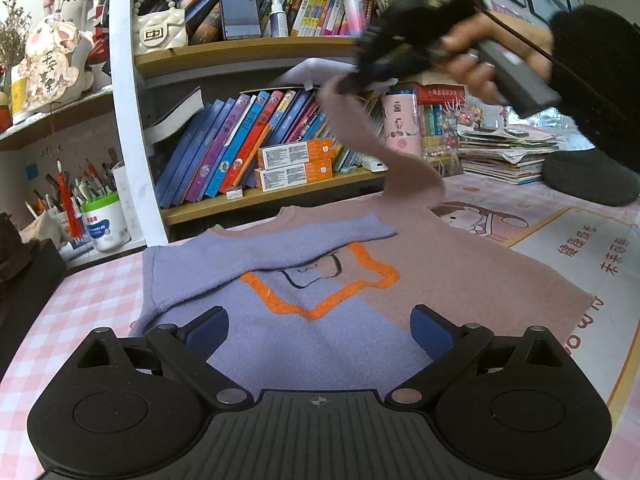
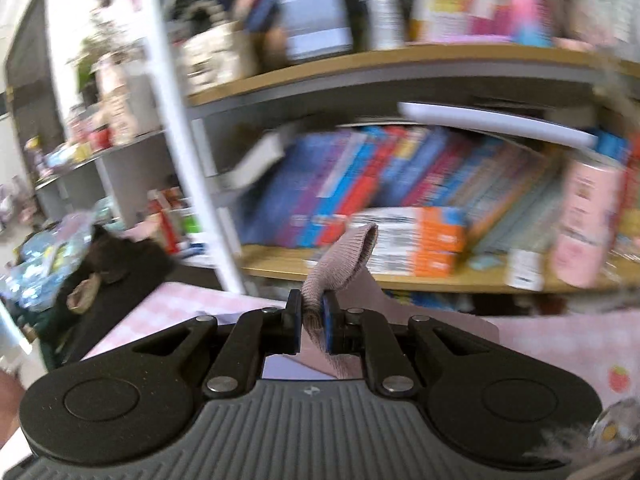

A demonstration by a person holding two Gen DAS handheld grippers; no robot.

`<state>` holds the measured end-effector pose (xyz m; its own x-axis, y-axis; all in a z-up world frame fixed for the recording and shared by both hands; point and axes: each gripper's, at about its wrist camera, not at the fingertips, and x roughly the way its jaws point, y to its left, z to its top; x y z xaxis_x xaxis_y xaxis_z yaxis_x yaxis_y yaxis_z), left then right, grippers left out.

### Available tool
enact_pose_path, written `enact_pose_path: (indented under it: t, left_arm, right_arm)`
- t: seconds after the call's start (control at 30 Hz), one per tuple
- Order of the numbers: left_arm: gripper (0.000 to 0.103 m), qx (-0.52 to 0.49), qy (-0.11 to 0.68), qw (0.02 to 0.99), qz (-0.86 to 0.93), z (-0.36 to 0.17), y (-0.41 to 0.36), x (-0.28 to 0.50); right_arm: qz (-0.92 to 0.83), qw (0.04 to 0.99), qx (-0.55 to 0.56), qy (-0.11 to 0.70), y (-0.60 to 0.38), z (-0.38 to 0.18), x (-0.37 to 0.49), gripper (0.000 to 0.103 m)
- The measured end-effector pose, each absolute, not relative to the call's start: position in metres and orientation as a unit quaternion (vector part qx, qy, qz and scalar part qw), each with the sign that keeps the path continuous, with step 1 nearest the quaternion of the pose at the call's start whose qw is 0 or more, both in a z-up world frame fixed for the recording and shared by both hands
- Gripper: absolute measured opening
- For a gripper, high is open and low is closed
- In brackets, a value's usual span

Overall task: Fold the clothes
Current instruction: 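Fold the pink sleeve across the body with the right tool and release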

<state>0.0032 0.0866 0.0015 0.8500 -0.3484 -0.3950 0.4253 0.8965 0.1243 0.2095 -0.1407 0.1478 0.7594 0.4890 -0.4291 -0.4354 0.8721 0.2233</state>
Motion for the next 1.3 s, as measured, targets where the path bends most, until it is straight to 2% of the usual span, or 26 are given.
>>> enact_pose_path:
  t: [0.5,0.73,0.87,1.07,1.3]
  left_arm:
    - [0.099,0.103,0.174,0.957,-0.210,0.002,0.085,0.000]
    - [0.099,0.102,0.177,0.956,-0.208,0.003,0.084,0.001]
    - [0.099,0.099,0.181,0.956,-0.206,0.003,0.085,0.001]
    - [0.099,0.103,0.184,0.957,-0.200,0.003,0.084,0.001]
    - [0.099,0.116,0.171,0.962,-0.180,0.004,0.083,-0.009]
  right_arm:
    - [0.300,0.914,0.039,0.272,-0.035,0.124,0.228,0.010]
    - [0.308,0.902,0.059,0.296,-0.039,0.107,0.228,0.010]
    - [0.312,0.896,0.070,0.309,-0.042,0.098,0.228,0.024]
    - [0.317,0.889,0.070,0.323,-0.059,0.088,0.209,0.026]
    - [0.302,0.890,0.042,0.340,-0.125,0.061,0.126,0.030]
